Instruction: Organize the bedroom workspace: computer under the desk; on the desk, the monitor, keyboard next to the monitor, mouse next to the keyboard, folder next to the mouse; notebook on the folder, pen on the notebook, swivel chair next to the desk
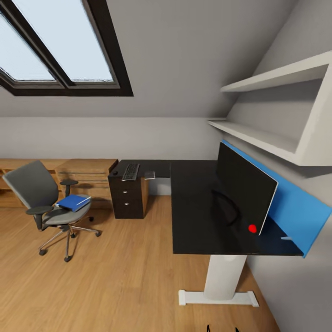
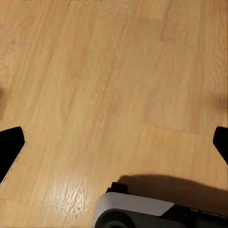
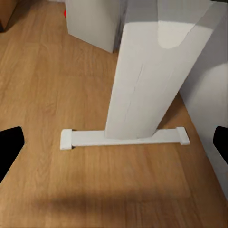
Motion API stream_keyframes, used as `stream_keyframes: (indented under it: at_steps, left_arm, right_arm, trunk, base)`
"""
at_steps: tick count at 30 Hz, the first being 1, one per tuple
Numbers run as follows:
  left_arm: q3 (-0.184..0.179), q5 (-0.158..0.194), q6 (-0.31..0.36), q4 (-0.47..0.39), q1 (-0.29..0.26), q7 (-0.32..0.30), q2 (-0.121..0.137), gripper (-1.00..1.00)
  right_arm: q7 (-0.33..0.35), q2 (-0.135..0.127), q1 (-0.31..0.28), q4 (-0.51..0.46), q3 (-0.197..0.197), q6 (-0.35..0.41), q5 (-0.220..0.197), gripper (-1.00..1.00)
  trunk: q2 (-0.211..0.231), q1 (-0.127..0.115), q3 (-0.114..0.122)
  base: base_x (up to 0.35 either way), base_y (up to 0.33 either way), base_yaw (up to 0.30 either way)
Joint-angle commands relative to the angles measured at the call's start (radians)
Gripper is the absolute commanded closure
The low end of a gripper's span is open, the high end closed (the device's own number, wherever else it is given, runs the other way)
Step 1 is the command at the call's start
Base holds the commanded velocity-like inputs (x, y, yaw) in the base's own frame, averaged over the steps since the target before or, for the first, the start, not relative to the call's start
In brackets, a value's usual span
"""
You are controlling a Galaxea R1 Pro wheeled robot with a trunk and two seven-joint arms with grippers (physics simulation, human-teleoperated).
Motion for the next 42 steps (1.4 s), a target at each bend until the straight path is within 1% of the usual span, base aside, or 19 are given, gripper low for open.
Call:
stream_keyframes:
  at_steps: [1, 2, 5, 6, 11, 15, 22, 26, 33, 35, 37, 42]
  left_arm:
    - [-0.002, 0.009, -0.003, -0.001, 0.000, 0.002, 0.000, -1.00]
    - [-0.002, 0.010, -0.003, -0.001, 0.000, 0.002, 0.000, -1.00]
    - [-0.002, 0.010, -0.003, -0.001, 0.000, 0.002, 0.000, -1.00]
    - [-0.002, 0.010, -0.004, -0.001, 0.000, 0.001, 0.000, -1.00]
    - [-0.001, 0.008, -0.007, 0.004, 0.000, 0.000, -0.002, -1.00]
    - [-0.002, 0.008, -0.008, 0.023, 0.000, -0.001, -0.001, -1.00]
    - [-0.002, 0.007, -0.008, 0.024, 0.000, 0.000, 0.000, -1.00]
    - [-0.002, 0.008, -0.008, 0.024, 0.000, 0.000, 0.000, -1.00]
    - [0.000, 0.009, -0.008, 0.024, 0.000, 0.000, 0.004, -1.00]
    - [0.000, 0.010, -0.010, 0.024, 0.000, 0.000, 0.010, -1.00]
    - [0.000, 0.011, -0.010, 0.024, 0.000, 0.000, 0.016, -1.00]
    - [0.001, 0.012, -0.010, 0.024, 0.000, 0.001, 0.019, -1.00]
  right_arm:
    - [-0.005, 0.000, -0.001, 0.001, 0.009, -0.005, -0.010, -1.00]
    - [-0.005, 0.000, -0.002, 0.001, 0.009, -0.005, -0.010, -1.00]
    - [-0.004, 0.029, -0.001, 0.002, 0.017, -0.006, -0.009, -1.00]
    - [-0.005, 0.033, -0.002, 0.002, 0.019, -0.006, -0.009, -1.00]
    - [-0.005, 0.042, -0.001, 0.002, 0.022, -0.008, -0.009, -1.00]
    - [-0.004, 0.044, -0.002, 0.002, 0.022, -0.007, -0.010, -1.00]
    - [-0.002, 0.043, -0.002, 0.013, 0.021, -0.007, -0.009, -1.00]
    - [-0.002, 0.042, -0.001, 0.017, 0.021, -0.007, -0.009, -1.00]
    - [-0.002, 0.044, -0.002, 0.020, 0.022, -0.007, -0.009, -1.00]
    - [-0.001, 0.044, -0.002, 0.022, 0.022, -0.007, -0.009, -1.00]
    - [0.012, 0.044, -0.002, 0.022, 0.021, -0.007, -0.010, -1.00]
    - [0.038, 0.043, -0.002, 0.022, 0.021, -0.007, -0.009, -1.00]
  trunk:
    - [-0.001, 0.000, -0.002]
    - [-0.001, 0.000, -0.002]
    - [-0.001, 0.000, -0.002]
    - [-0.001, 0.000, -0.002]
    - [-0.001, 0.000, -0.002]
    - [-0.001, 0.000, -0.003]
    - [-0.001, 0.000, -0.003]
    - [-0.001, 0.000, -0.003]
    - [-0.001, 0.000, -0.003]
    - [-0.001, 0.000, -0.003]
    - [-0.001, 0.000, -0.003]
    - [-0.001, 0.000, -0.003]
  base:
    - [0.016, 0.331, 0.000]
    - [0.010, 0.333, 0.000]
    - [0.003, 0.335, 0.000]
    - [0.001, 0.294, 0.000]
    - [0.000, 0.120, 0.132]
    - [0.000, 0.122, 0.178]
    - [0.011, 0.322, 0.010]
    - [0.132, 0.322, 0.001]
    - [0.240, 0.272, 0.000]
    - [0.294, 0.216, 0.000]
    - [0.298, 0.210, 0.000]
    - [0.304, 0.196, 0.000]
